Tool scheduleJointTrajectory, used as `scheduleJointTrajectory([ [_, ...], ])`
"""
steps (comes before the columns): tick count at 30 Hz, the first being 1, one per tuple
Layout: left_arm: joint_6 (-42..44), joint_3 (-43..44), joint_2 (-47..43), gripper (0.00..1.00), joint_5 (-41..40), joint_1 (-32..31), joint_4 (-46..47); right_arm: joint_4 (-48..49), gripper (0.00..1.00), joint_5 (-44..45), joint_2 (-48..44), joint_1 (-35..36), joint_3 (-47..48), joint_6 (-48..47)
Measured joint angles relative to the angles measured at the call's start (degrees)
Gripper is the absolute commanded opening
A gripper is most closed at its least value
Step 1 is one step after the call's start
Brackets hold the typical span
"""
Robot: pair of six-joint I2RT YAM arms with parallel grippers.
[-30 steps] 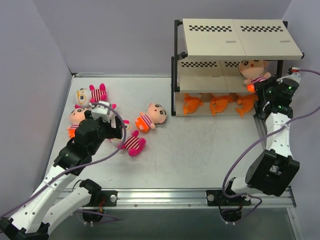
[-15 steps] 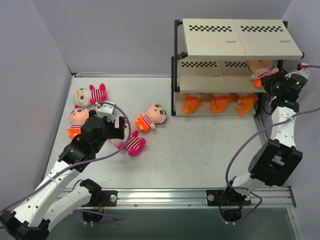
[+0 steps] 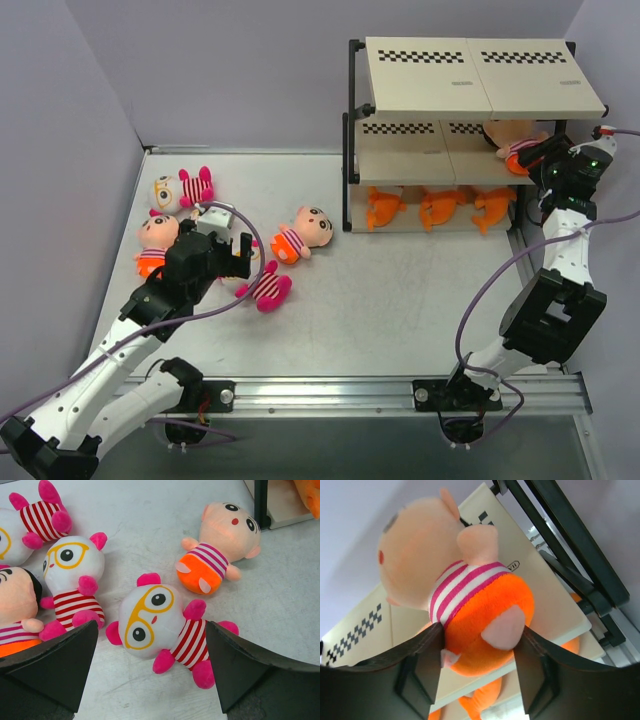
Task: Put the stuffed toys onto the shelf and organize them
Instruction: Place the stuffed toy onto shelf
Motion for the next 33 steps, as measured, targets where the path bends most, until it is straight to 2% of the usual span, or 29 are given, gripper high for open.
scheduleJointTrajectory([
  [3, 0.0, 0.0, 0.1, 0.97, 0.0, 0.0, 0.0, 1.3, 0.58, 0.0, 0.0, 0.0, -0.1, 1.2],
  [4, 0.0, 0.0, 0.1, 0.97, 0.0, 0.0, 0.0, 1.9, 0.63, 0.1, 0.0, 0.0, -0.2, 1.6],
  [8, 0.0, 0.0, 0.2, 0.97, 0.0, 0.0, 0.0, 3.5, 0.64, 0.5, 0.0, 0.0, -1.1, 3.5],
  [12, 0.0, 0.0, 0.2, 0.97, 0.0, 0.0, 0.0, 5.0, 0.56, 1.6, 0.0, 0.0, -1.9, 5.6],
  [15, 0.0, 0.0, 0.2, 0.97, 0.0, 0.0, 0.0, 6.7, 0.44, 2.5, 0.0, 0.0, -3.0, 7.1],
  [18, 0.0, 0.0, 0.2, 0.97, 0.0, 0.0, 0.0, 8.4, 0.36, 3.7, 0.0, 0.2, -4.2, 8.4],
  [33, 0.0, -0.2, 0.2, 0.97, 0.0, 0.0, 0.0, 15.0, 0.37, 10.7, -0.1, 3.9, -6.7, 11.7],
])
